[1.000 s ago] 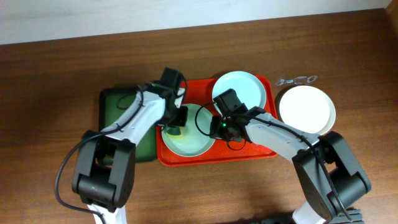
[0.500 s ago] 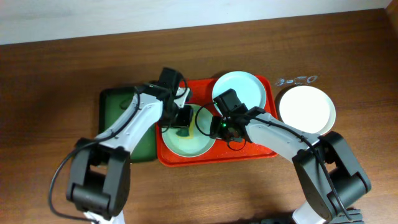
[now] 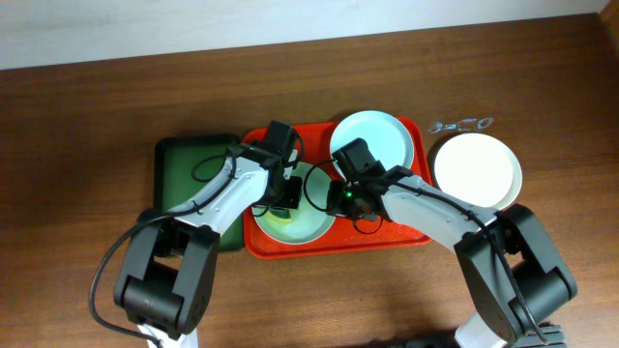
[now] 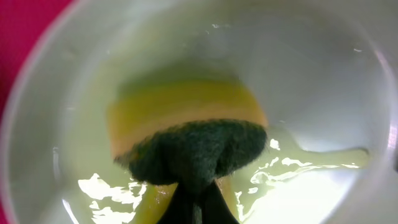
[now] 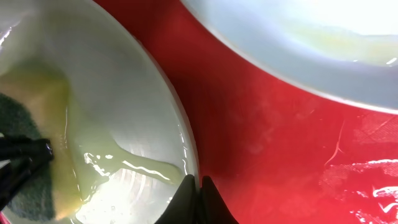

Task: Clean dirty plates on tray and stack at the side
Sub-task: 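Scrub the pale blue plate with the sponge while right gripper holds rim, then return the sponge to the green tray and retract the left arm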

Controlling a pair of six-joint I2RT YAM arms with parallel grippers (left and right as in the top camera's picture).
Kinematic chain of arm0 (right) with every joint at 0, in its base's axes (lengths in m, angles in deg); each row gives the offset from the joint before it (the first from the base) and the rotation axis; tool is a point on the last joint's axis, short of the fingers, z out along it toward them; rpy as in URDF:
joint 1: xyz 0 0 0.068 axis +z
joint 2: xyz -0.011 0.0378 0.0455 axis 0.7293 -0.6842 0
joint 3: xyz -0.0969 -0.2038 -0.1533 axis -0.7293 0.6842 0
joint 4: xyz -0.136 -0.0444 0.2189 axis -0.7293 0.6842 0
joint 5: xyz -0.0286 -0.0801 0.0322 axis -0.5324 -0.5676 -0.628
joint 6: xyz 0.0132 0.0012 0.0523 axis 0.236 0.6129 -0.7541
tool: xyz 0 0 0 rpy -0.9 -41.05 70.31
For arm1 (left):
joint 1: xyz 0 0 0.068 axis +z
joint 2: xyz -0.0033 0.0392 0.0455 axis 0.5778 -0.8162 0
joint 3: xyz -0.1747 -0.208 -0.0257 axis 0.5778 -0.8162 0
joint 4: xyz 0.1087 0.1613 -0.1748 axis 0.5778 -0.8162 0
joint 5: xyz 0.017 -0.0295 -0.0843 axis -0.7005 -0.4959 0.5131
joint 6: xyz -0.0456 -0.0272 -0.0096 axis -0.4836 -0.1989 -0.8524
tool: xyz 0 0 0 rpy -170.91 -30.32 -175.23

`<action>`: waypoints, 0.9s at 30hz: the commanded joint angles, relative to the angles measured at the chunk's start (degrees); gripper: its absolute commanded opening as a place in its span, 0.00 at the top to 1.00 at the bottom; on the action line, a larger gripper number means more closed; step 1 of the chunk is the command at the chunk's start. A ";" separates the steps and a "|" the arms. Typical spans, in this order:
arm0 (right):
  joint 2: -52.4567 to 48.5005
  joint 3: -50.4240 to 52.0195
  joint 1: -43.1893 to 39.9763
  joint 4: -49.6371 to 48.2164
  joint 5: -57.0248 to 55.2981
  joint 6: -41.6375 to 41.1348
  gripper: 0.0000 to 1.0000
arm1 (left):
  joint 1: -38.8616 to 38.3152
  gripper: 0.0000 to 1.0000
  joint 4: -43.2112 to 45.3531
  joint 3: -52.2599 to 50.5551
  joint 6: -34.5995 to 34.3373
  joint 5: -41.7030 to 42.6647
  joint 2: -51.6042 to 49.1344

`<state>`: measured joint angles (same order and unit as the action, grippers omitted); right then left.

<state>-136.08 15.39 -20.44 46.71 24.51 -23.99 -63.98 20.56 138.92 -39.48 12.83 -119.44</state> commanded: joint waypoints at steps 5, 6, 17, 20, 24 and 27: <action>-0.31 0.20 -0.15 -0.28 0.11 -0.42 0.96 | -0.09 1.00 -5.38 6.16 1.75 12.90 1.05; -0.31 0.20 -0.15 -0.31 0.11 -0.42 0.96 | 0.11 1.00 -6.01 6.99 1.75 8.68 2.69; -0.31 0.20 -0.15 -0.31 0.11 -0.42 0.96 | -0.07 1.00 3.91 -4.15 -3.04 -11.06 4.81; -0.31 0.20 -0.15 -0.31 0.11 -0.42 0.96 | -0.07 1.00 9.07 -9.51 -4.07 -11.13 4.81; -0.31 0.20 -0.15 -0.31 0.11 -0.42 0.96 | -0.11 1.00 8.79 -9.77 -0.76 9.73 4.83; -0.31 0.20 -0.15 -0.28 0.11 -0.42 0.96 | 0.81 1.00 4.46 -4.00 -0.72 11.08 6.34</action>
<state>-136.08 15.39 -20.48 46.67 24.51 -23.97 -63.41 28.45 131.31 -41.60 14.60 -114.16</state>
